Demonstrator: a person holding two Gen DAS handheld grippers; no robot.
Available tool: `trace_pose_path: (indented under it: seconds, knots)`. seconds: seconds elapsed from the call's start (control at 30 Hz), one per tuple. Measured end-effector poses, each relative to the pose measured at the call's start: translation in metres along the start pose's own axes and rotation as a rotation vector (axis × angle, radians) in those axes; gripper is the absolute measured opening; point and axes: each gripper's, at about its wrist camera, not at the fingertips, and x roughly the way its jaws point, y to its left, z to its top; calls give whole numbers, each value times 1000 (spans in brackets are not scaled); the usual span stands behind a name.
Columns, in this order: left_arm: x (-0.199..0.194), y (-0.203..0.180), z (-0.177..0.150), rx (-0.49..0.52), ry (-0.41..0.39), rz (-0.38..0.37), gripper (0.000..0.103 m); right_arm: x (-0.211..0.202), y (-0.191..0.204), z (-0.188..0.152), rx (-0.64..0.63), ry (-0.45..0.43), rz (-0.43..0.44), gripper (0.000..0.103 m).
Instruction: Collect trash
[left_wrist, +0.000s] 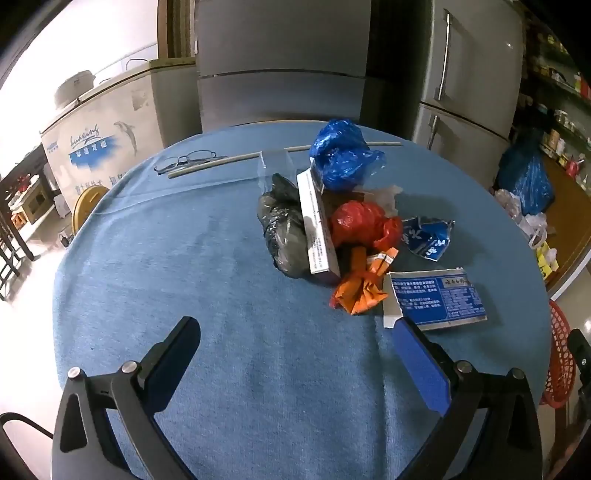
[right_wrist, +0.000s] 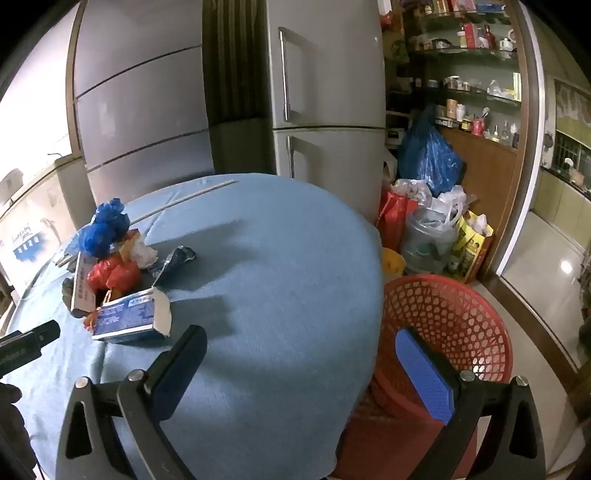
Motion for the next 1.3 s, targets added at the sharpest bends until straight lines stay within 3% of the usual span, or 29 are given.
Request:
trace_pose_path:
  seconds: [1.3]
  knots:
    - [-3,0,-5,20,-3,-19,103,3,-4,2,2,20,-26,103]
